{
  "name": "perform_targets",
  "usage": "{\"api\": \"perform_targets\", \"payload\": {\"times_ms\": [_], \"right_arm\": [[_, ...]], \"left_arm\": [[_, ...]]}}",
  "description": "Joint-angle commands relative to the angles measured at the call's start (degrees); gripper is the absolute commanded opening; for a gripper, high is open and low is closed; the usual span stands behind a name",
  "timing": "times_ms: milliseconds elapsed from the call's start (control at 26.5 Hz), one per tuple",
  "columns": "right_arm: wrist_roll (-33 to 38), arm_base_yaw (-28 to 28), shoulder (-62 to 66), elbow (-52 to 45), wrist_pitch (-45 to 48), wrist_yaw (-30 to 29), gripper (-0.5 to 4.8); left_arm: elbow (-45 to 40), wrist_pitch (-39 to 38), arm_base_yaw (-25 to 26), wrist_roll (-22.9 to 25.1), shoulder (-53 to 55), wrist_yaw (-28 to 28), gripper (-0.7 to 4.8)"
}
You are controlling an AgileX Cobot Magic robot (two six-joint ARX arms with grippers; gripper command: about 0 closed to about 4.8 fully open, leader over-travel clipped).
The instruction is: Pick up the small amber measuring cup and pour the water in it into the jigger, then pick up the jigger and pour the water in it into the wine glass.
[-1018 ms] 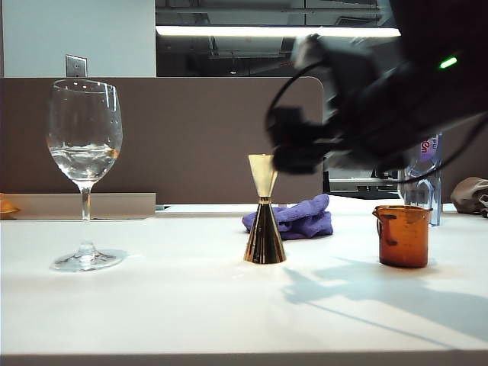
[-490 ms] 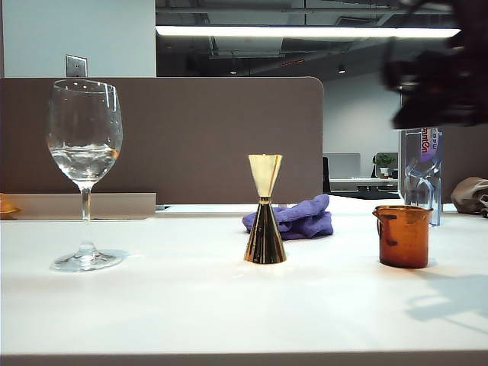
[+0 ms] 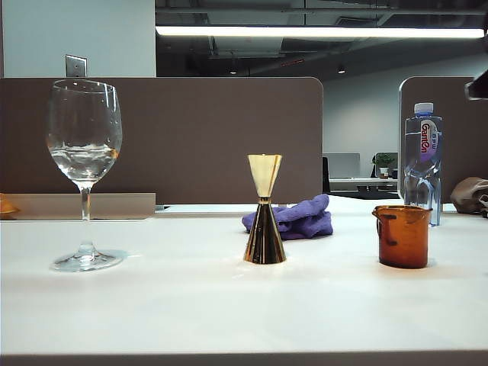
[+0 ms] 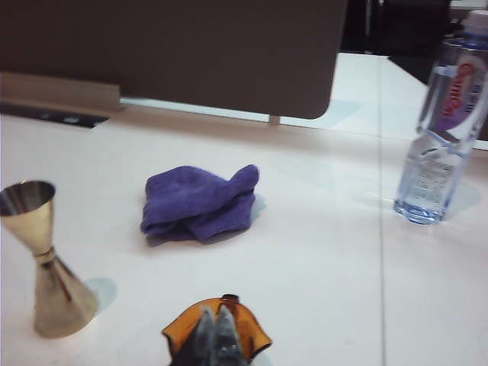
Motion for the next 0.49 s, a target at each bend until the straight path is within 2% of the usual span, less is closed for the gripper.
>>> {"api": "perform_targets", "payload": {"times_ms": [38, 490], "right_arm": [[2.0, -1.4, -1.5, -1.2, 1.0, 0.3, -0.05], [2.7, -8.7, -12.3, -7.0, -0.1, -0.3, 0.01]], "left_arm": [[0.2, -0.2, 0.0, -0.2, 0.0, 0.1, -0.02], [0.2, -0.2, 0.0, -0.2, 0.0, 0.1, -0.02]]}}
